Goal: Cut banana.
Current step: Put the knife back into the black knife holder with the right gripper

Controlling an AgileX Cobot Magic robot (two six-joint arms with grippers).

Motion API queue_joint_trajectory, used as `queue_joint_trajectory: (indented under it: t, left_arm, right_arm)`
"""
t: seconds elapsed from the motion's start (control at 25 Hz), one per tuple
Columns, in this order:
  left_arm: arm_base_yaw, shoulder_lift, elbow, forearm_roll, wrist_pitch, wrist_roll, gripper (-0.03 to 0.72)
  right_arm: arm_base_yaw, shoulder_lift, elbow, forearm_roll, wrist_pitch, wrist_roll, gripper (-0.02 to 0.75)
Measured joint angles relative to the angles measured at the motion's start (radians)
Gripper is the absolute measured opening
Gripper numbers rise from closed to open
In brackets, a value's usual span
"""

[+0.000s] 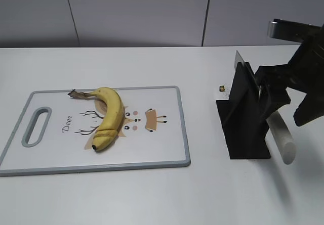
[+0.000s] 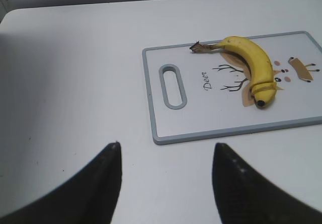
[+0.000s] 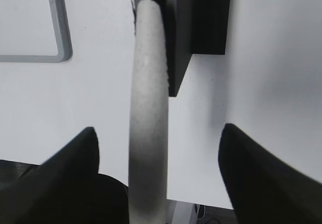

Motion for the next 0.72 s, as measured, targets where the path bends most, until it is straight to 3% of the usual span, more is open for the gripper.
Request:
queue_joint_trajectory:
  t: [0.36, 0.72]
  left_arm:
    - [0.000, 0.000, 0.000, 0.000, 0.000, 0.000, 0.544]
    - [0.000, 0.000, 0.000, 0.000, 0.000, 0.000, 0.543]
  right_arm:
    - [0.000, -0.136, 0.017, 0.000, 0.051, -0.106, 0.585]
    - [0.000, -0.492, 0.198, -0.002, 0.045, -0.251, 0.585]
